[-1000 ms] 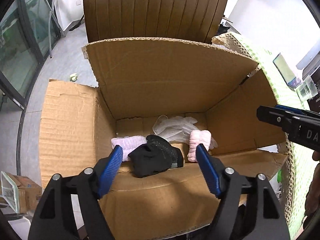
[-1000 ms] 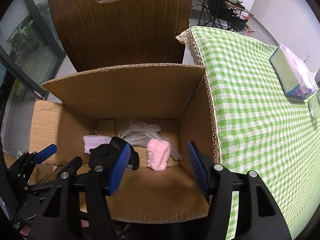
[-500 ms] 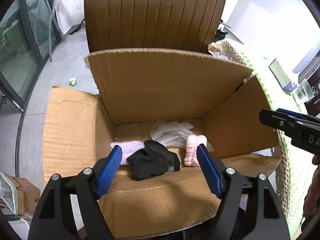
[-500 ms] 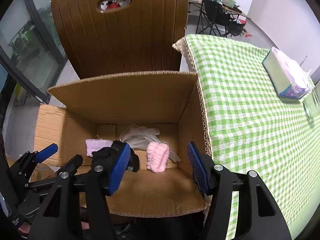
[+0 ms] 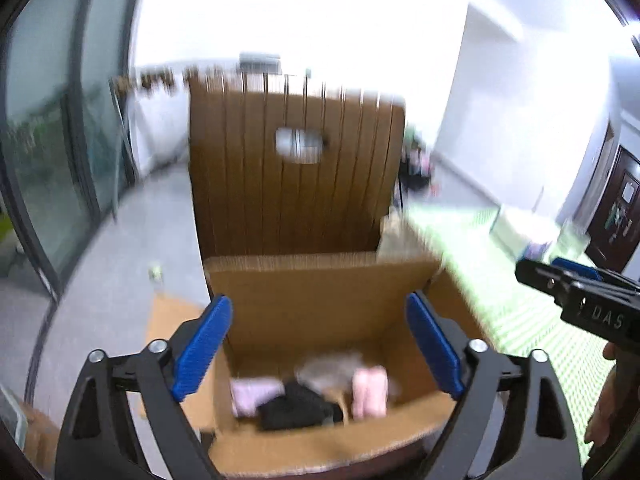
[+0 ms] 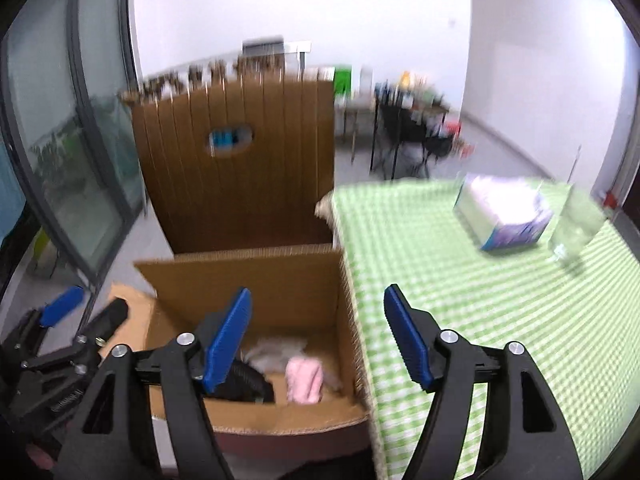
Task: Organize soft objects
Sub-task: 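Lift both tools out of the box and return them over the table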
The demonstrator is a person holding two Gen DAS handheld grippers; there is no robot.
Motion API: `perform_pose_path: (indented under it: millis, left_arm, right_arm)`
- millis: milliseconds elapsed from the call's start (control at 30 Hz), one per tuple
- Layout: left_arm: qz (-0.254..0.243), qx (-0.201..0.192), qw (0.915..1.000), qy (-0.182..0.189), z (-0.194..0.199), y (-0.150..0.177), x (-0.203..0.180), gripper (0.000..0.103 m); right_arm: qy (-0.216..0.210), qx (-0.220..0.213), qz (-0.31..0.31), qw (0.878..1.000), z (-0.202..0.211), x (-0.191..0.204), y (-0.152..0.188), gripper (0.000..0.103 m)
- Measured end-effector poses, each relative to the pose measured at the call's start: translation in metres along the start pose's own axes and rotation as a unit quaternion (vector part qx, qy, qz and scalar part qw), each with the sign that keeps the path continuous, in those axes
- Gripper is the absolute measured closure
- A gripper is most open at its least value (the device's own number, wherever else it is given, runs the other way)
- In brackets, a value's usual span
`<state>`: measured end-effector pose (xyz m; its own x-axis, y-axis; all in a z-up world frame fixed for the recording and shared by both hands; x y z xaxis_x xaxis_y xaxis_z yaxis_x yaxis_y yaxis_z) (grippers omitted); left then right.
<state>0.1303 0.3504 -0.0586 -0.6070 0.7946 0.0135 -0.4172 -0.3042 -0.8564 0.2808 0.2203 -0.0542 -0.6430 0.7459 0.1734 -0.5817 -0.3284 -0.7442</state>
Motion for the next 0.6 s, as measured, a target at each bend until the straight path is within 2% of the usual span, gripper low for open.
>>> perform_pose_path:
  millis: [67, 200, 300, 433, 600]
  left_arm:
    - [-0.015, -0.043, 0.9988, -0.017, 0.017, -0.011, -0.002, 0.010]
    - [-0.040, -0.093, 0.9944, -0.030, 0.042, -0.024, -0.011, 0.008]
    - [-0.043, -0.111, 0.9926, -0.024, 0.054, -0.028, -0.018, 0.008]
    - [-0.047, -0.115, 0.9922, -0.012, 0.064, -0.027, -0.026, 0.008]
    - [-0.055, -0.123, 0.9909, 0.003, 0.075, -0.027, -0.038, 0.008]
  right_arm:
    - [-0.006, -0.041, -0.003, 0.999, 0.019, -0.003, -0.004, 0.034]
    - [-0.005, -0.107, 0.003, 0.994, 0.050, -0.008, -0.003, 0.031]
    - [-0.002, -0.139, 0.001, 0.990, 0.066, -0.011, 0.003, 0.028]
    - [0.007, -0.161, -0.012, 0.987, 0.078, -0.023, 0.012, 0.027]
    - [0.018, -0.169, -0.040, 0.985, 0.088, -0.041, 0.025, 0.024]
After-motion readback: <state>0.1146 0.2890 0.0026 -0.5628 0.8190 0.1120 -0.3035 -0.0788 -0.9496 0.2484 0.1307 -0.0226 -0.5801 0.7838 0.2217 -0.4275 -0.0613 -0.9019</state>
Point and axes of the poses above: each gripper's, at about its wrist camera, not at the fingertips, and z roughly against the way its jaws point, x to its left, y to its underside, the point moved 6 cm from there along -z, roughly the way its jaws point, and after that the axes turned 10 degrees about -z, right-handed, at the moved point
